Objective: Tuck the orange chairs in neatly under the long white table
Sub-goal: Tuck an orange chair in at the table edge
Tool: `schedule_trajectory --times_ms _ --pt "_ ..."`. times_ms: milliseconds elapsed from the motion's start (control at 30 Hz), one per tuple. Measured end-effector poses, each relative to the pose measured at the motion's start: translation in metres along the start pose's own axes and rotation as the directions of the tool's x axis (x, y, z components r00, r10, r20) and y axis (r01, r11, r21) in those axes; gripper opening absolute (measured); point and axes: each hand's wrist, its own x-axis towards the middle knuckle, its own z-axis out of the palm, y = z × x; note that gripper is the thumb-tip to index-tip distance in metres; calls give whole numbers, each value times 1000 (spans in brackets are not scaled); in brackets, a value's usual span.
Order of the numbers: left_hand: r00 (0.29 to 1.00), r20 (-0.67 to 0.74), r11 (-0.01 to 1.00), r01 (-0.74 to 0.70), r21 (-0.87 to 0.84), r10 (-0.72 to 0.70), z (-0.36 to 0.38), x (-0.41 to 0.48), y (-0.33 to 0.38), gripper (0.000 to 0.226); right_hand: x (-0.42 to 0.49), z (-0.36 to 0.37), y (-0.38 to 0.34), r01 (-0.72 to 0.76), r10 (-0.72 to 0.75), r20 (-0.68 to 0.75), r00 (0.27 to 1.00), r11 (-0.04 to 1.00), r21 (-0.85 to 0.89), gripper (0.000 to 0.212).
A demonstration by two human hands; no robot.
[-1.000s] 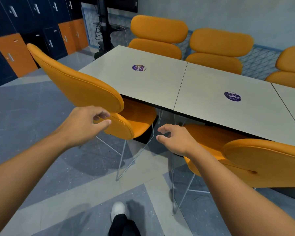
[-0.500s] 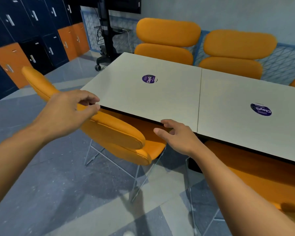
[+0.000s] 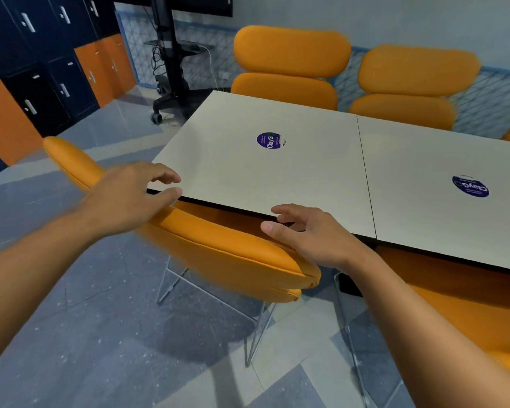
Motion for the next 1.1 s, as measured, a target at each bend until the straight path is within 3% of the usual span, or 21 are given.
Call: schedule_trajectory --times_ms 267,433,667,800,1100 --pt "976 197 995 -89 -53 97 -25 20 -79 41 -3 50 -58 -111 103 -105 989 991 -74 82" --pt "922 356 984 -177 29 155 -33 29 -114 84 -4 72 -79 -241 196 -202 960 942 -233 77" --pt "853 457 913 -366 182 251 -30 46 -151 98 0 109 -101 -411 155 -500 852 790 -455 81" --pt "860 447 891 -383 246 246 -23 51 -163 103 5 118 -96 -450 54 -647 760 763 -464 81" --pt "911 303 875 -371 312 278 -6 51 -150 90 10 107 -83 -463 -19 -690 723 728 -506 74"
